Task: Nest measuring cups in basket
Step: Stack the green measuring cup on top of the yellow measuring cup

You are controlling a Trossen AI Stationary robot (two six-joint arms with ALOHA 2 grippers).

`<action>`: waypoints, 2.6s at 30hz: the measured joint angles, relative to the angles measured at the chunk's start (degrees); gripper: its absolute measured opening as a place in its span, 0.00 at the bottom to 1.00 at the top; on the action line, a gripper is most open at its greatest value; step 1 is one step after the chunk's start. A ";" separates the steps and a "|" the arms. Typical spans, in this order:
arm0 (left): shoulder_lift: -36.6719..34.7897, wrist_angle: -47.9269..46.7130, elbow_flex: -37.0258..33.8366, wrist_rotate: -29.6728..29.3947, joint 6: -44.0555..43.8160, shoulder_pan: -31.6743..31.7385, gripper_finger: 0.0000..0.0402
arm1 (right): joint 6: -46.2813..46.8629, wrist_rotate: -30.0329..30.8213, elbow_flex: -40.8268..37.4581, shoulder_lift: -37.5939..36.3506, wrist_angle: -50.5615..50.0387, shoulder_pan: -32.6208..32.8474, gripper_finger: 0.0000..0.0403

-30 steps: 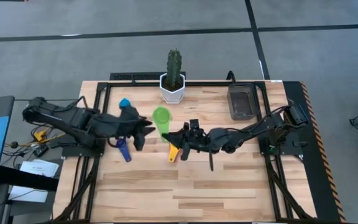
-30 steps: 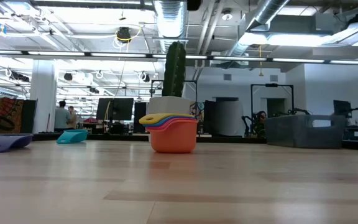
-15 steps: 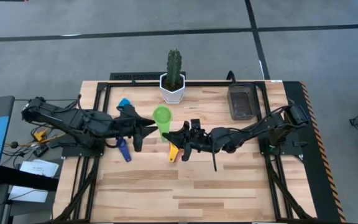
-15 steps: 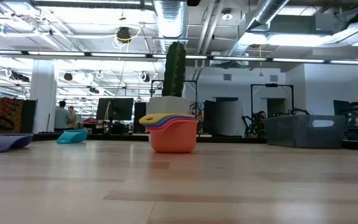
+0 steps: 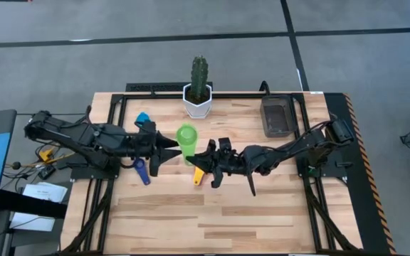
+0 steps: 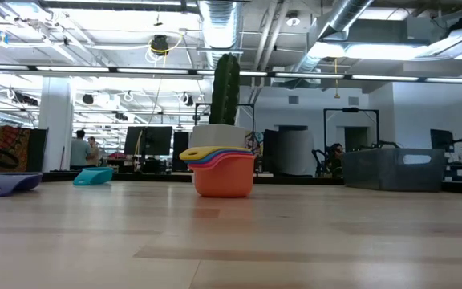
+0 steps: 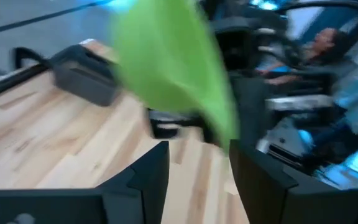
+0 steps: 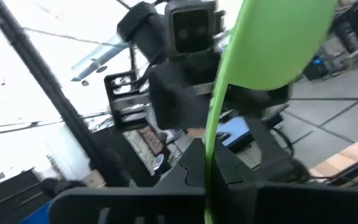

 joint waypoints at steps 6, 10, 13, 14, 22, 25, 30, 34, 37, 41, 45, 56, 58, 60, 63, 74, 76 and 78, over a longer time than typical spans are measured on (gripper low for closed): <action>-2.31 0.04 0.20 1.98 0.49 -0.14 0.39 | -0.58 0.46 -0.09 -0.05 1.26 -0.15 0.02; -2.60 -0.25 0.20 0.61 0.28 0.24 0.39 | -0.48 -1.34 -0.09 -0.05 1.00 -0.08 0.02; -1.72 0.09 0.20 0.43 0.23 1.00 0.39 | -0.49 -1.43 -0.09 -0.05 1.07 -0.13 0.01; -1.11 0.55 0.20 0.68 0.16 1.33 0.39 | -0.49 -1.45 -0.09 -0.05 1.09 -0.13 0.02; 3.61 6.76 0.13 5.62 0.95 4.42 0.39 | -0.62 -2.74 -0.09 -0.07 0.67 -0.19 0.02; 3.60 6.95 0.11 5.75 0.44 5.37 0.35 | -0.67 -2.69 -0.07 -0.07 0.70 -0.13 0.02; 3.43 7.49 0.11 6.29 -0.10 5.97 0.10 | -0.68 -2.21 -0.07 -0.07 0.59 -0.13 0.02; 3.40 7.43 0.11 6.60 -0.08 5.97 0.03 | -0.61 -2.27 -0.07 -0.09 0.54 -0.13 0.04; 3.40 4.91 0.11 7.19 -0.16 6.09 0.01 | 1.02 -2.27 0.08 -0.19 -3.60 -0.51 0.10; 3.53 -1.20 -0.01 9.43 -1.50 7.60 0.00 | 5.36 -2.54 0.02 -3.18 -19.27 -1.31 0.23; 4.46 -9.15 0.11 13.67 -2.55 10.06 0.00 | 11.37 -3.61 -0.11 -6.82 -39.04 -0.88 0.36; 23.66 -6.07 0.07 37.03 -6.56 17.90 0.00 | 25.97 -2.10 0.04 -18.13 -79.18 1.04 0.50; 26.98 -4.92 0.07 39.39 -8.47 18.61 0.00 | 28.22 0.37 -0.06 -20.06 -84.11 1.84 0.48; 29.79 -3.41 0.04 41.53 -10.21 18.97 0.00 | 30.41 2.89 0.00 -21.96 -87.77 3.04 0.46; 31.83 -3.25 0.04 42.22 -11.92 19.00 0.00 | 32.96 6.79 0.08 -24.56 -91.64 5.41 0.43; 30.55 21.05 -13.82 43.77 -22.95 20.57 0.00 | 41.56 19.13 -0.09 -27.27 -100.60 14.23 0.34; 30.43 27.00 -16.44 44.38 -25.62 20.61 0.00 | 41.75 19.51 0.10 -26.99 -100.23 14.26 0.33; 30.33 30.66 -18.97 44.66 -28.10 20.59 0.00 | 42.41 19.31 -0.09 -26.77 -101.61 14.64 0.32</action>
